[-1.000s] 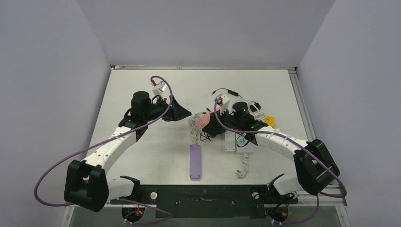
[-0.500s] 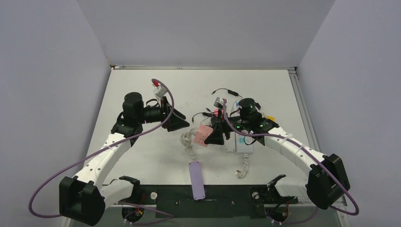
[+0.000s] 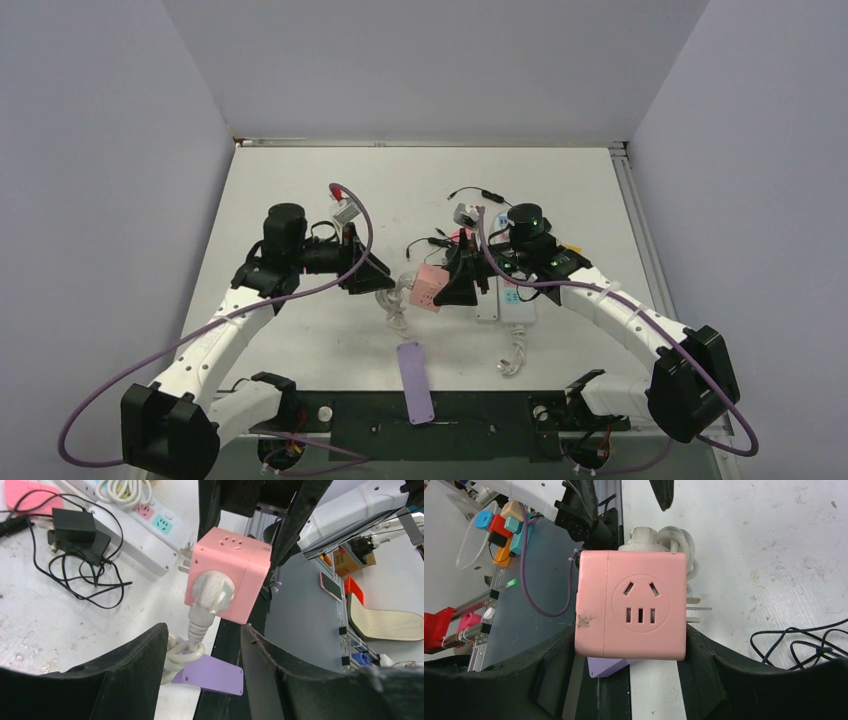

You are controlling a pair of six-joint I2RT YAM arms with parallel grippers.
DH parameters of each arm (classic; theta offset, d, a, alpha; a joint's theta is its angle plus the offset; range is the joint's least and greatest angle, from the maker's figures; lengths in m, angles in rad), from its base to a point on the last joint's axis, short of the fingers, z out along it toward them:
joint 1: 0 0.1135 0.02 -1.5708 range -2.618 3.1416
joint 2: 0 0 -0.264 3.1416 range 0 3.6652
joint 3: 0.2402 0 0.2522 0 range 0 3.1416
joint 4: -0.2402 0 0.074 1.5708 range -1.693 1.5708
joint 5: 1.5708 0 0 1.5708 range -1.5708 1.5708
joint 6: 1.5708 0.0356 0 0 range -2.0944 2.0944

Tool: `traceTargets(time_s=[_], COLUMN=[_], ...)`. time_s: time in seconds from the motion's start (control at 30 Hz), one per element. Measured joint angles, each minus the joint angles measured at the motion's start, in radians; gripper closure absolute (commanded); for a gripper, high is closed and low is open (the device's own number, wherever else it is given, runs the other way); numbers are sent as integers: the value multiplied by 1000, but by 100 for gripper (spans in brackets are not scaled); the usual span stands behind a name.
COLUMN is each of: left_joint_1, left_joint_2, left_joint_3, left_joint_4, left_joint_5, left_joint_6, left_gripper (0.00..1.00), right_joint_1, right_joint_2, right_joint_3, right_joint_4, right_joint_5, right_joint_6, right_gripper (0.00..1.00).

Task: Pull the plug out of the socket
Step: Remove the socket from the socket.

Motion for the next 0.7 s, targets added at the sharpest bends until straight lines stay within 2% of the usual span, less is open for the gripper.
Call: traceTargets(time_s=[0.2,0.37,0.57,0.63,0.7], left_joint_1=[-49,-87,-100,-104,-108], left_joint_2=[32,55,64,64,64], left_joint_3=[0,0,1,1,1], left_joint_4=[-58,-81,-80,-77,-74], left_joint_5=[-5,-9,-17,-18,-32], left_joint_6=[43,60,67,66,64], left_gripper=[51,60,64,71,82], right_joint_1=[0,0,2,3,8], right_joint_2=[2,3,27,38,50], right_joint_3=[13,17,28,30,32], right_joint_4=[11,16,31,32,36], right_joint_5=[-29,-41,-56,-59,-68], right_joint_6=[4,5,5,5,6], right_gripper=[84,84,82,81,80])
